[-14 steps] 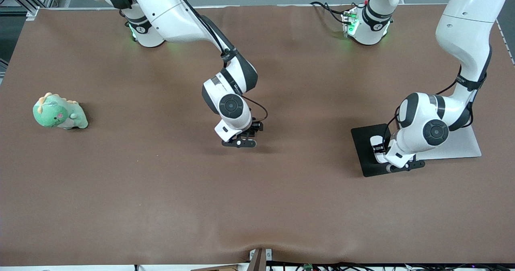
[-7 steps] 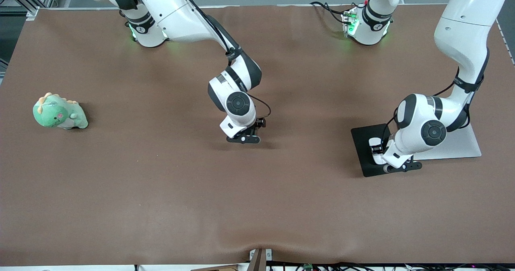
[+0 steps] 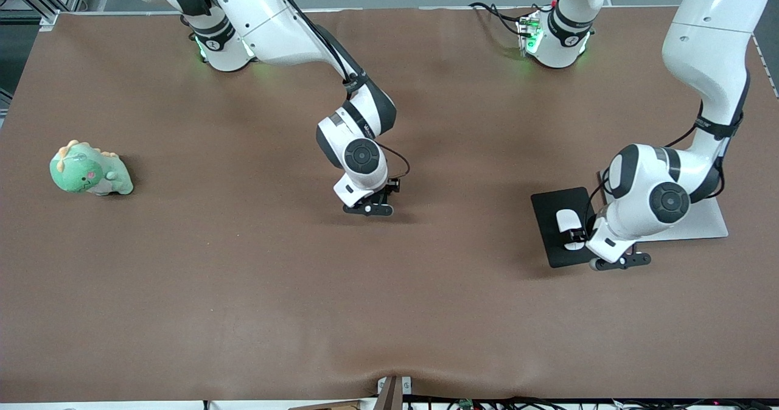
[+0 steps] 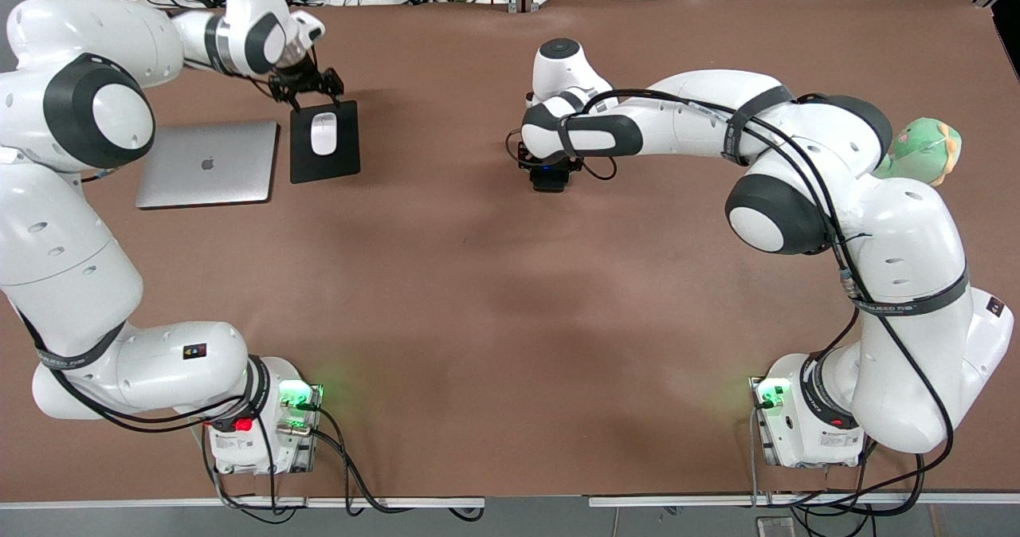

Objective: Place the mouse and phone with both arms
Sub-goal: 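Release the mouse on the pad while the right gripper grasps the phone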

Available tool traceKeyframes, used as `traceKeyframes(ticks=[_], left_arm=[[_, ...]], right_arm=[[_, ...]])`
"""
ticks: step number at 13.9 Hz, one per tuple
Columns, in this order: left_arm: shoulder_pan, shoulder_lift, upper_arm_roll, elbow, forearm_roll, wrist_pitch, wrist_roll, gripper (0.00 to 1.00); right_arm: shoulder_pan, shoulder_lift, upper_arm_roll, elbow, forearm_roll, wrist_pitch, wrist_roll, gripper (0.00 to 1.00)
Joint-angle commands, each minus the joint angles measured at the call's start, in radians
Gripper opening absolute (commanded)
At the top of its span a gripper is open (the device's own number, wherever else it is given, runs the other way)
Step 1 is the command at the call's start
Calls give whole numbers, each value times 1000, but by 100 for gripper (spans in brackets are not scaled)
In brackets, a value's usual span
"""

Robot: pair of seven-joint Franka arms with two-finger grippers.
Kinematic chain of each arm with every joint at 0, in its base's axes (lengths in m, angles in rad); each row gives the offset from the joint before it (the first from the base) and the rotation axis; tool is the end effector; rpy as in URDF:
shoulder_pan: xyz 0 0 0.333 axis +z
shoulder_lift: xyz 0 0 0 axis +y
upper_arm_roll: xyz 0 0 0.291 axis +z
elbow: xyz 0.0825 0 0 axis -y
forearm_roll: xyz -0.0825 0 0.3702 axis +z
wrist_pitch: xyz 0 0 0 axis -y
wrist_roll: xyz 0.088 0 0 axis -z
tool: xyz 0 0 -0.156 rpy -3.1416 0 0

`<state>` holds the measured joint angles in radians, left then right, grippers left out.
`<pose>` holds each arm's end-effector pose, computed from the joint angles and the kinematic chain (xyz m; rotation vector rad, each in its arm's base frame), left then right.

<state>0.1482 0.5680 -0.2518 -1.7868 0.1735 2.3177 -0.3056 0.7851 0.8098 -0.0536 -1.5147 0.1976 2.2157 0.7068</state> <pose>0.6294 -0.0522 0.1816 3.1304 0.1877 -0.0248 0.4840 0.4570 0.1172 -3.1152 0.1374 0.2396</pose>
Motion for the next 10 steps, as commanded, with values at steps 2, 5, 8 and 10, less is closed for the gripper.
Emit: traceKeyframes(ticks=[2, 5, 8, 10], left_arm=[[-1, -43, -7, 189, 29, -249, -1, 100], [1, -112, -9, 250, 21, -343, 2, 100], [1, -200, -7, 250, 18, -383, 0, 100], [4, -256, -10, 250, 15, -437, 2, 100]], right_arm=[[0, -4, -9, 21, 26, 4, 37, 0], [-13, -26, -9, 39, 28, -21, 83, 0], [-20, -37, -14, 45, 26, -19, 123, 0], [-55, -50, -15, 44, 26, -22, 117, 0]])
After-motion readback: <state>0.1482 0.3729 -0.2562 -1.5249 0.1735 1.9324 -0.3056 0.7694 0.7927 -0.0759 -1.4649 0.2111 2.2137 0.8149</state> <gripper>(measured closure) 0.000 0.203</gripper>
